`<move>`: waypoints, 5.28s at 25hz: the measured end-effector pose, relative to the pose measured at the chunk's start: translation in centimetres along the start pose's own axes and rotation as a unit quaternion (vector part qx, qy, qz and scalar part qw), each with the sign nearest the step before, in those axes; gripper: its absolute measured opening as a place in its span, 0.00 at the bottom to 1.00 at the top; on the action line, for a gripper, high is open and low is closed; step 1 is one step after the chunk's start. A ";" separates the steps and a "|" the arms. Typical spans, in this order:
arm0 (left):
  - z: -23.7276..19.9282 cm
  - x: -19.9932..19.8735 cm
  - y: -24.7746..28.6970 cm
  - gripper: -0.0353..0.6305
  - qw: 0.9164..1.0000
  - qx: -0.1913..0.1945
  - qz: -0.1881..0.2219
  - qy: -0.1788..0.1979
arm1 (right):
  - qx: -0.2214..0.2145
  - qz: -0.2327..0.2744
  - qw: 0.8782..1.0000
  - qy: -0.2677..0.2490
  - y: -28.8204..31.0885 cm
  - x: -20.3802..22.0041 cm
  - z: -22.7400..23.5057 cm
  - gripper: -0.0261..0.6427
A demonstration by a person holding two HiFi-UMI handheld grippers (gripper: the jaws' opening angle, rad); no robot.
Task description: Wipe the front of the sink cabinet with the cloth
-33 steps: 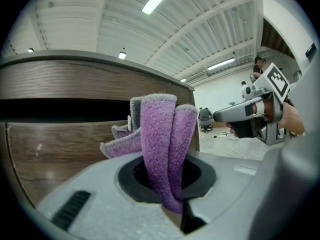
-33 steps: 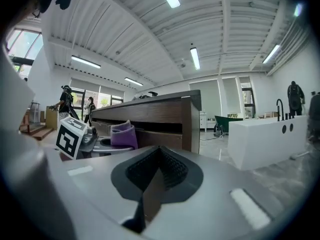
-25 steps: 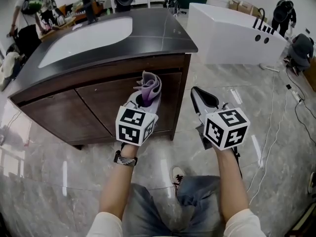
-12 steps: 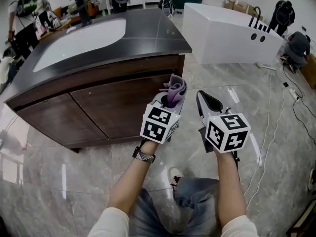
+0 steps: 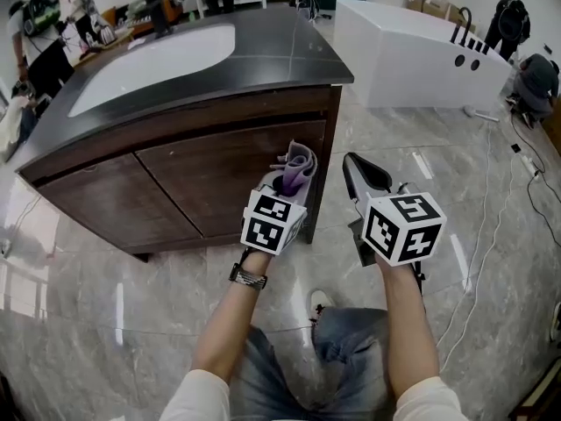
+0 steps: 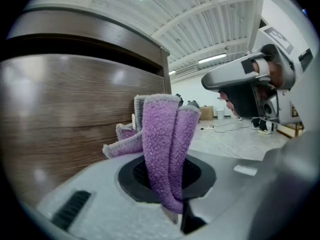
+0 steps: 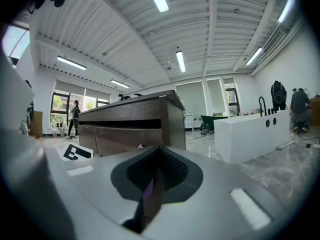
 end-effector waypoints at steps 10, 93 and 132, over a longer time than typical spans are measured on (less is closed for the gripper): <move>-5.9 3.1 -7.7 0.12 0.995 -0.097 -0.019 -0.022 | -0.055 -0.015 0.998 -0.005 2.8 0.6 -5.2 0.05; -0.4 15.3 1.9 0.12 0.996 -0.029 -0.081 -0.004 | -0.021 -0.105 0.989 -0.106 1.3 10.3 1.8 0.05; -6.4 31.0 -2.6 0.13 0.978 -0.091 -0.132 -0.136 | -0.055 -0.158 0.982 -0.091 3.6 12.7 -0.5 0.05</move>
Point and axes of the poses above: the fingertips, and each gripper's own axes: y forward along the fingers, z to its right, x out of its underside, the point moved 9 cm from there along -y, backward along the fingers, and after that the axes turned 2 degrees about y, right-handed, at the moved point
